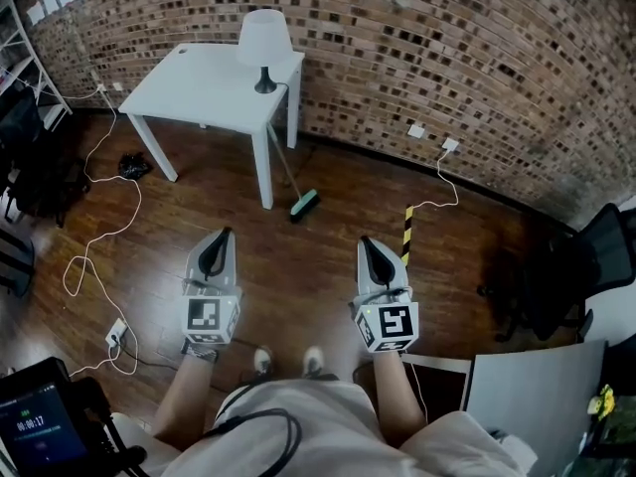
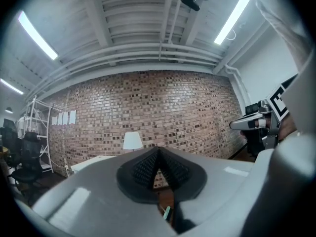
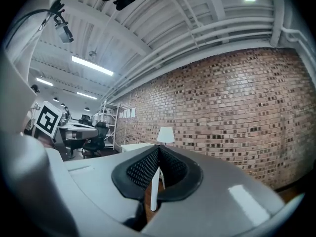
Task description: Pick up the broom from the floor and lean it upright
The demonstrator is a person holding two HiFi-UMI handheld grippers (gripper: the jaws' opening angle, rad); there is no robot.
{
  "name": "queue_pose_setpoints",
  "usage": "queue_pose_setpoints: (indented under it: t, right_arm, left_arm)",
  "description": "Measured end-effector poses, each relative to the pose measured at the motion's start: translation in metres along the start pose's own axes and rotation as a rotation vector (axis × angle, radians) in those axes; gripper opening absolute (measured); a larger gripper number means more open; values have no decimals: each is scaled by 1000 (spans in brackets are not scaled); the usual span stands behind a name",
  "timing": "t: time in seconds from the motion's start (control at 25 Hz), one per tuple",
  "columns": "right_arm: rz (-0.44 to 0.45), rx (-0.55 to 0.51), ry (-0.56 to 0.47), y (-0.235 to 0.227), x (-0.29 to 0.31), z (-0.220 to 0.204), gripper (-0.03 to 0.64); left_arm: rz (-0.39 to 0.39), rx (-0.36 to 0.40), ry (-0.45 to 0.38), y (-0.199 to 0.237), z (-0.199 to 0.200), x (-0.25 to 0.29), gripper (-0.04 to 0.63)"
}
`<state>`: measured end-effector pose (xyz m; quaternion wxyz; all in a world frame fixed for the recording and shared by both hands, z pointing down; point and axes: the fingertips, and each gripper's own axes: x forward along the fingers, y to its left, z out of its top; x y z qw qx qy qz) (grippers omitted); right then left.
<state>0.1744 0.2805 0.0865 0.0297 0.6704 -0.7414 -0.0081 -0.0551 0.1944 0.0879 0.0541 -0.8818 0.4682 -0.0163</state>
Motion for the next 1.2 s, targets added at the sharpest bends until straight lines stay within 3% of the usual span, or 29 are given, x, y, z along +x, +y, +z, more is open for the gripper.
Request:
queue_pose_setpoints:
  t: [1.2]
  right_arm:
    - [25, -27, 20, 21, 21, 8, 11]
  left_arm:
    - [2, -9, 18, 22, -4, 3, 2]
